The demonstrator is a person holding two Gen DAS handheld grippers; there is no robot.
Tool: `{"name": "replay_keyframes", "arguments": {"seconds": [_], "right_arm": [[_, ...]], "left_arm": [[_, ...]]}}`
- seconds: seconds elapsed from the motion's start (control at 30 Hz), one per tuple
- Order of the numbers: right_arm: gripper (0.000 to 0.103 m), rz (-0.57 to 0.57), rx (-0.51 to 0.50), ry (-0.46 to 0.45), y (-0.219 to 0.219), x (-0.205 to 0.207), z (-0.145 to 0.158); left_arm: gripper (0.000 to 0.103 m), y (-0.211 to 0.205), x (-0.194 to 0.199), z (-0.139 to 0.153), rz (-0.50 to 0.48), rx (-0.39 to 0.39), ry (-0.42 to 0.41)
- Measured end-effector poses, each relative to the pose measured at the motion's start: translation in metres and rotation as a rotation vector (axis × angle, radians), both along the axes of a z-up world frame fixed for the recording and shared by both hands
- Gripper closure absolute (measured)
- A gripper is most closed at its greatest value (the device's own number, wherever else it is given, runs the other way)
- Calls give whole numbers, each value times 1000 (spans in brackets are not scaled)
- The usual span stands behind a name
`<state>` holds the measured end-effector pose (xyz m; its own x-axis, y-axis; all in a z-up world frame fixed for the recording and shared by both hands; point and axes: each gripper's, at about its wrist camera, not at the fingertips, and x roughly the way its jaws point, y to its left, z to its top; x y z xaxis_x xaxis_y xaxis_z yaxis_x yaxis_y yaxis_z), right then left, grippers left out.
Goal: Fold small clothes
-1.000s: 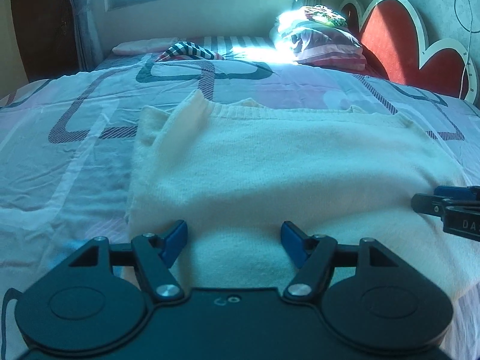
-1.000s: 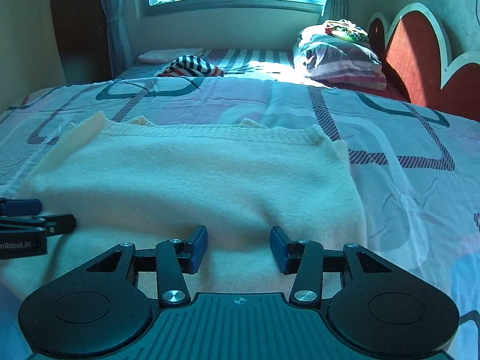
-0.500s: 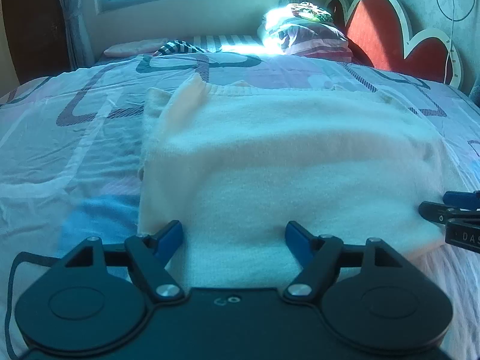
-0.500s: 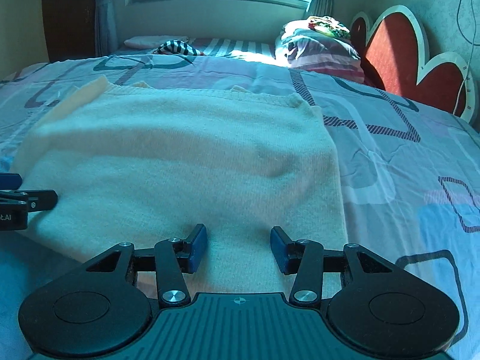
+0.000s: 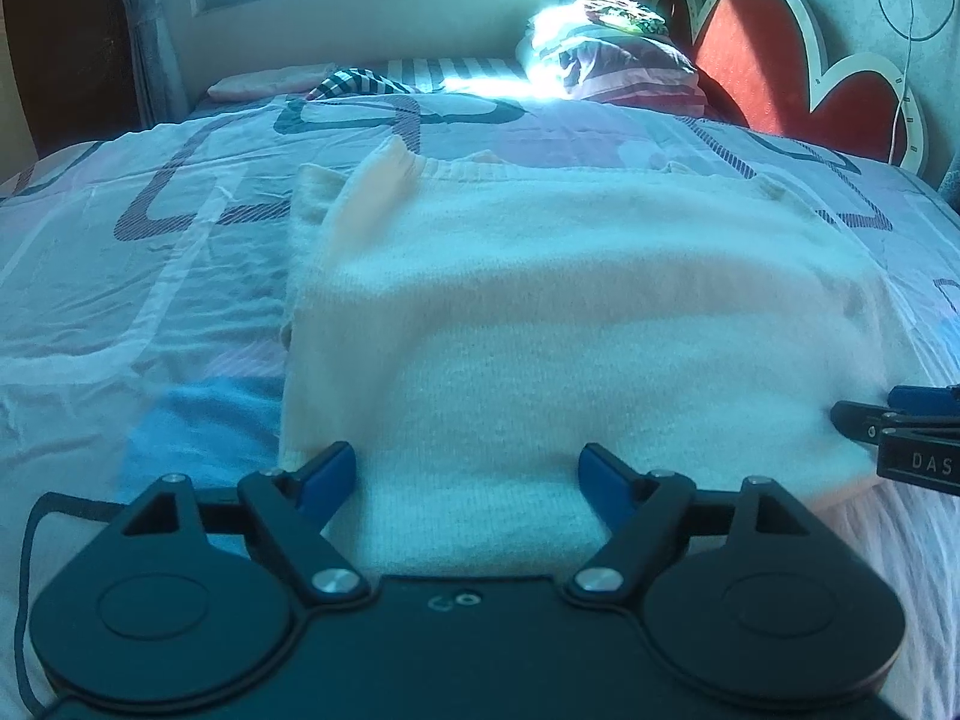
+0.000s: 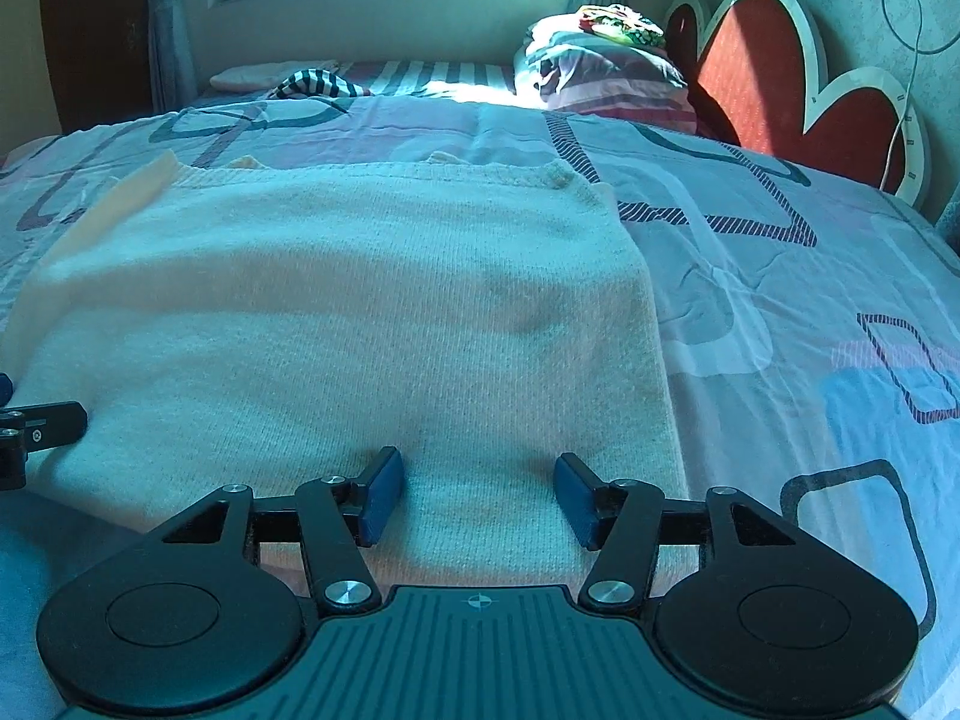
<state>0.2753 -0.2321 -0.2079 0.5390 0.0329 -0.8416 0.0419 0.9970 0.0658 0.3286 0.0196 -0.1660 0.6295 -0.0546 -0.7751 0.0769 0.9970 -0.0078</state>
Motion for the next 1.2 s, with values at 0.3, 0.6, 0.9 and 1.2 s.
{"name": "replay_keyframes", "arguments": {"seconds": [0.3, 0.6, 0.9, 1.2], "right_arm": [[43, 90, 65, -31, -17, -3, -4], [41, 186, 103, -30, -25, -4, 4], [41, 192, 185, -91, -22, -13, 31], [41, 151, 139, -112, 3, 24, 33]], "left_arm": [[22, -16, -9, 9, 151, 14, 40], [22, -31, -34, 20, 261, -12, 99], [18, 9, -48, 7, 375, -335, 134], [12, 39, -14, -7, 441, -598, 35]]}}
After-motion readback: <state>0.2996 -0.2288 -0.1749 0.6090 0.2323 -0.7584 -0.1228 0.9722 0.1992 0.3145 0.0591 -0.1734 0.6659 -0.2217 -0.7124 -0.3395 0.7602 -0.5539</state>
